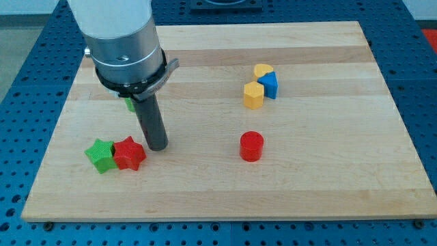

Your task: Move the red star and green star to the bottom left

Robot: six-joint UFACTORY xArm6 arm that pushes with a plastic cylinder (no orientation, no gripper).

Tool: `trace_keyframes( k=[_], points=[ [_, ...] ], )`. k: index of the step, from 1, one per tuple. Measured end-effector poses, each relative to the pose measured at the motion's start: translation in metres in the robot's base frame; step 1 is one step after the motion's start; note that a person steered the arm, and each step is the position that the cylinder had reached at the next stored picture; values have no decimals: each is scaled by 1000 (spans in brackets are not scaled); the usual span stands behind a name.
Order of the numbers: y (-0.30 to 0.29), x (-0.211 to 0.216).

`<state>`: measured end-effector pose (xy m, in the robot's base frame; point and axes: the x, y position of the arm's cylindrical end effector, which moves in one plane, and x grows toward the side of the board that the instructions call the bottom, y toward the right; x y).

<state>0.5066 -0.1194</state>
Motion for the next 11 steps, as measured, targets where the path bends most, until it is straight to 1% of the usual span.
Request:
trace_keyframes(
  k=[3,5,7,9,11],
  points=[
    [-33,36],
    [-26,44],
    [-31,66],
    [-58,67],
    [-59,68]
  ],
)
